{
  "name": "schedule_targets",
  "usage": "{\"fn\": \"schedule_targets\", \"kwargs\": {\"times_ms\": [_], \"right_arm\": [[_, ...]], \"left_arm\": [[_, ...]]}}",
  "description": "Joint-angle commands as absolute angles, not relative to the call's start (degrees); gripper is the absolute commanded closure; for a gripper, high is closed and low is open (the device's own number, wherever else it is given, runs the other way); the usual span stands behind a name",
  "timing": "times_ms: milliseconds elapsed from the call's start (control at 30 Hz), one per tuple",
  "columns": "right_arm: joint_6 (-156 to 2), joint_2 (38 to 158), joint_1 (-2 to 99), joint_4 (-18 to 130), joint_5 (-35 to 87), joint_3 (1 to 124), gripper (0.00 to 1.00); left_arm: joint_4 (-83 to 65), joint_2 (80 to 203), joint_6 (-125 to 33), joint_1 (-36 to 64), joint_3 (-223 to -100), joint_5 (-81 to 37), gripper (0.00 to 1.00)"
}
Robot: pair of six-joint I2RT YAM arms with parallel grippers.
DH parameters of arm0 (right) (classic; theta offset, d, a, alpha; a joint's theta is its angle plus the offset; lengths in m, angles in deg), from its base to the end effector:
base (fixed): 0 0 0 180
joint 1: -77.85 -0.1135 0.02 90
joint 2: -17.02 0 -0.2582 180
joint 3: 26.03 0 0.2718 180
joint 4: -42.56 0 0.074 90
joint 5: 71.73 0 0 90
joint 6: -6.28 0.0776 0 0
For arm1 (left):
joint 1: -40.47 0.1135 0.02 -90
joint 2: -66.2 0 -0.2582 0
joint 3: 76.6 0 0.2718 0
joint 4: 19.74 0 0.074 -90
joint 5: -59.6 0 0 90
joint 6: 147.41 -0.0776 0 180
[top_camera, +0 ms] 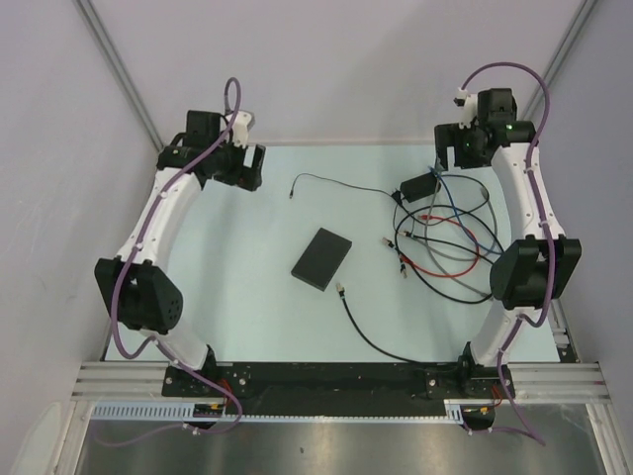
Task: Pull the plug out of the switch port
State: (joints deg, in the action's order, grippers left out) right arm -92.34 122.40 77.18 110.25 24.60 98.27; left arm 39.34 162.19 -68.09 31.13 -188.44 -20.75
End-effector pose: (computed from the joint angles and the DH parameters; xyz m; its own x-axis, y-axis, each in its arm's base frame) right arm 0.4451 0.0138 0.3369 -0.7309 -0.1575 -0.6641 -0.1960 0.9805 -0.0168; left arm 0.4104 -0.0807 0.3414 -0.6122 0.2858 -0.7373 0.4009 0.9159 0.0222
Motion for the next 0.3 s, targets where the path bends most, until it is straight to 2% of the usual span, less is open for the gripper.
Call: {"fn": "schedule_targets", "kwargs": {"times_ms": [0, 267], "right_arm": [[-92.4, 121.0, 75.5, 108.2, 22.1, 97.0, 0.00], [-92.6, 120.7, 74.5, 107.5, 23.4, 94.5, 0.00]], "left_arm": [[34.9, 158.3, -68.2, 32.0, -179.1, -22.9, 0.00], [35.3, 160.4, -64.7, 32.1, -178.4, -19.2, 0.00]]}}
